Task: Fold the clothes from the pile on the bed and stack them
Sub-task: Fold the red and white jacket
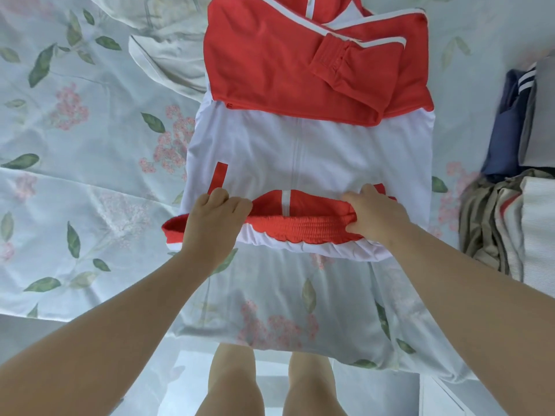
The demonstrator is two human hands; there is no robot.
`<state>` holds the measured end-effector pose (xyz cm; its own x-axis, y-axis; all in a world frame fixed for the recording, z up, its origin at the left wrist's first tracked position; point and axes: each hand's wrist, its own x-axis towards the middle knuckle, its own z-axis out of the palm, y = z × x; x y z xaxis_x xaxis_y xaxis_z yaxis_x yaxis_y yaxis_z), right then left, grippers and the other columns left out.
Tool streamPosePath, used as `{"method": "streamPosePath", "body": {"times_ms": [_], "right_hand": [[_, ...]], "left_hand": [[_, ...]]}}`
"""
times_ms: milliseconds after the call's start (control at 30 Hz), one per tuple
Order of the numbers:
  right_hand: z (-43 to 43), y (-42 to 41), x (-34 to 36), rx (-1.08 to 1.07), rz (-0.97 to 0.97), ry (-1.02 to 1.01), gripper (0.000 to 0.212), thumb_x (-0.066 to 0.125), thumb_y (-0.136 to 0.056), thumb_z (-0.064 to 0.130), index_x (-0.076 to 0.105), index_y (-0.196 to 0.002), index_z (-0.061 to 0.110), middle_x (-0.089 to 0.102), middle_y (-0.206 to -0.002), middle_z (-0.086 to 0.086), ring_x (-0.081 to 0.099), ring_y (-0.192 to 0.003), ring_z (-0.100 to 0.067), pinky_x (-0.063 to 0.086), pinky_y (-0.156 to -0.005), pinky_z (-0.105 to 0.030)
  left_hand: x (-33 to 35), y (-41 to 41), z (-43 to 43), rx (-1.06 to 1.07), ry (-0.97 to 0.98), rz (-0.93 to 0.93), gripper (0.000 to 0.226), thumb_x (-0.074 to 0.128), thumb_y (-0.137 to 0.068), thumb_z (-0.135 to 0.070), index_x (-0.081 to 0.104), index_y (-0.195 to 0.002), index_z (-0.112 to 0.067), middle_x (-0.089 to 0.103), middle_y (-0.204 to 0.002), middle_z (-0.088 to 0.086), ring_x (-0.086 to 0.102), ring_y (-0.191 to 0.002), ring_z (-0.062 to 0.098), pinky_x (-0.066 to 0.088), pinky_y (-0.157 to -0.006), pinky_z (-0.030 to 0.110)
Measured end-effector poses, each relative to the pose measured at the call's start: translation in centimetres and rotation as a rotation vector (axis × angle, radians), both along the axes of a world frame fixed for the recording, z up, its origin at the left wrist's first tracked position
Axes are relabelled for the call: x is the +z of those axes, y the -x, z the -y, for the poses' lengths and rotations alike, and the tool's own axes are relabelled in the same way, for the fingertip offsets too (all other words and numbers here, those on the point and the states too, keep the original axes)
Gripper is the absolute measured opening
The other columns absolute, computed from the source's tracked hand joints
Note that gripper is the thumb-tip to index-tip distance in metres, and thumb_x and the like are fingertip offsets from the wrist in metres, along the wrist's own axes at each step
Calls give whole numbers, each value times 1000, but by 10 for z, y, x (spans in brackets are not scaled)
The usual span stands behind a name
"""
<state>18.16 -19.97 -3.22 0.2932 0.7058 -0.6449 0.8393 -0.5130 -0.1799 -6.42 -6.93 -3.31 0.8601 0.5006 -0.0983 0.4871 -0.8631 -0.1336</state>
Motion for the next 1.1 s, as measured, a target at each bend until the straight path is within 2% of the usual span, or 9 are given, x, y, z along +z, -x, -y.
{"method": "streamPosePath", "body": {"times_ms": [100, 167, 200, 267, 433, 733, 833, 967, 1100], "right_hand": [[16, 4, 10, -46, -42, 14, 32, 57, -84, 28, 49, -114, 20, 43, -107, -2, 55, -90, -27, 42, -68, -35], [27, 7, 13, -75, -25, 4, 18, 52, -87, 27, 49, -102, 17, 43, -93, -1, 54, -86, -27, 41, -67, -34], [31, 7, 14, -102, -21, -13, 8, 50, -88, 22, 48, -92, 15, 42, -84, 0, 53, -83, -27, 40, -66, -33], [38, 7, 17, -167, -48, -65, 15, 50, -89, 14, 40, -78, 15, 39, -73, 1, 50, -78, -26, 37, -65, -31], [63, 12, 52, -298, -98, -178, 8, 47, -96, 10, 43, -90, 14, 49, -76, 2, 49, -71, -18, 37, -65, -28], [96, 39, 112, -242, -87, -189, 22, 41, -98, 11, 58, -112, 12, 58, -99, -6, 59, -82, -22, 48, -72, -30], [107, 46, 127, -200, -98, -126, 19, 40, -98, 11, 58, -102, 15, 59, -98, -5, 58, -82, -21, 50, -74, -31], [111, 54, 144, -183, -113, -6, 33, 42, -91, 5, 40, -67, 27, 49, -77, 3, 51, -72, -18, 38, -58, -24], [108, 60, 165, -175, -301, 273, 28, 42, -85, -2, 48, -73, 22, 52, -70, 1, 49, -57, -14, 42, -54, -20]], "left_hand": [[15, 1, 7, 166, 18, -61, 50, 83, -42, 5, 61, -85, -10, 46, -49, -1, 46, -49, 21, 23, -41, 20], [28, -4, 13, 256, 105, -168, 42, 81, -62, -4, 57, -95, -12, 46, -61, -1, 50, -52, 18, 25, -40, 20], [30, -6, 16, 321, 159, -230, 33, 72, -76, -8, 53, -102, -14, 45, -73, -1, 55, -60, 19, 34, -45, 25], [38, -12, 19, 440, 269, -256, 25, 52, -90, -5, 44, -111, -16, 46, -87, 0, 62, -77, 25, 44, -59, 31], [59, -6, 21, 590, 498, -74, 22, 48, -90, -1, 44, -107, -15, 53, -90, 4, 63, -74, 30, 56, -67, 45], [143, 24, 42, 364, 517, -157, 21, 42, -98, -22, 47, -116, -11, 58, -108, 4, 63, -91, 24, 48, -73, 31], [163, 35, 48, 330, 519, -129, 23, 40, -99, -29, 50, -112, -12, 59, -103, 2, 63, -87, 24, 49, -74, 31], [172, 48, 48, 306, 556, -145, 18, 38, -100, -25, 52, -103, -15, 53, -90, -6, 54, -77, 15, 41, -67, 23], [189, 57, 48, 268, 662, -374, 20, 42, -97, -25, 57, -109, -17, 57, -92, -2, 48, -76, 11, 35, -63, 22]]}}
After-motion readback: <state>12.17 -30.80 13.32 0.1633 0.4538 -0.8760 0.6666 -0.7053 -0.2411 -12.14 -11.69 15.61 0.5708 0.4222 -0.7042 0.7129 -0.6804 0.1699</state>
